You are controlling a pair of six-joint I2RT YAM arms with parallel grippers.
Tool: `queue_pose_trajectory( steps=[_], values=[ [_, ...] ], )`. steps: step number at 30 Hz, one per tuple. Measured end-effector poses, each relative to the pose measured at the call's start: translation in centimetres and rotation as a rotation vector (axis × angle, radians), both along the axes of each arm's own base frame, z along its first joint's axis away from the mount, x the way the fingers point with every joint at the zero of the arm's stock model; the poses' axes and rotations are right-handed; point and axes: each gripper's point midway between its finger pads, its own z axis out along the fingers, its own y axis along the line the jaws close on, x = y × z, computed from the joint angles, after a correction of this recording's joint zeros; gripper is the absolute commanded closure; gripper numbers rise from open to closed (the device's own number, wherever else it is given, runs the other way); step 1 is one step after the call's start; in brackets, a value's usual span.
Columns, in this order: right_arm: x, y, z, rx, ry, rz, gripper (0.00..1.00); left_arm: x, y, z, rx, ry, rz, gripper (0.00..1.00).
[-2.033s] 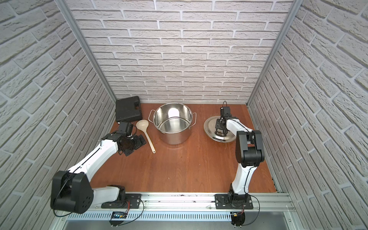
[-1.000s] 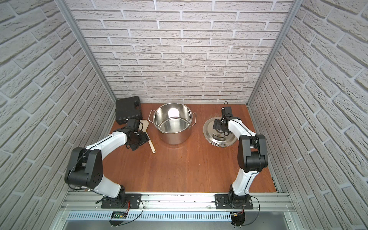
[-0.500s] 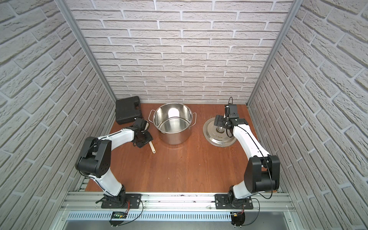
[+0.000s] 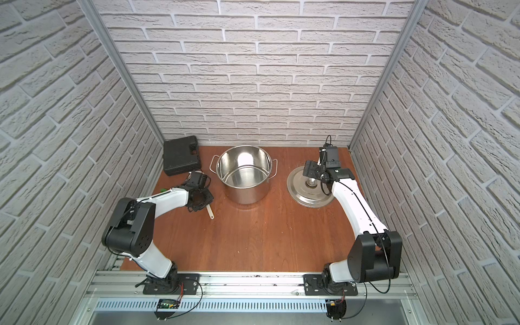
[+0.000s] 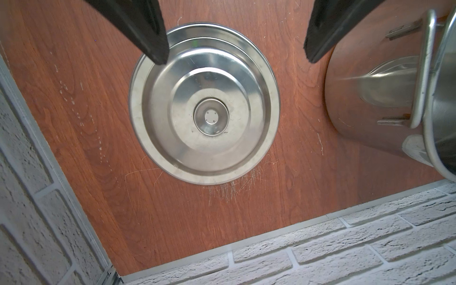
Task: Stir the soup with a spoon
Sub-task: Pick up the spoon from the center of the board.
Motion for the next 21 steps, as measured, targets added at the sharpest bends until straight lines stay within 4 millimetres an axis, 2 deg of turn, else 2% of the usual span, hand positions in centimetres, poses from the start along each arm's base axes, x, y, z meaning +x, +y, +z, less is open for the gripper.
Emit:
queue_pose_trajectory(
  steps=[7,16,21],
  values=[
    [-0.4,1.1,0.4,0.001,-0.002,0.037,0.11,-1.1,0.2,0.0,-0.005,-0.004,0.008,1.00],
    [-1.0,4.2,0.6,-0.004,-0.002,0.126,0.12,-2.3,0.2,0.2,0.009,0.020,-0.030,1.00],
    [-1.3,6.5,0.7,0.005,-0.002,0.204,0.13,-3.7,0.4,1.6,0.028,0.036,-0.060,1.00]
  ],
)
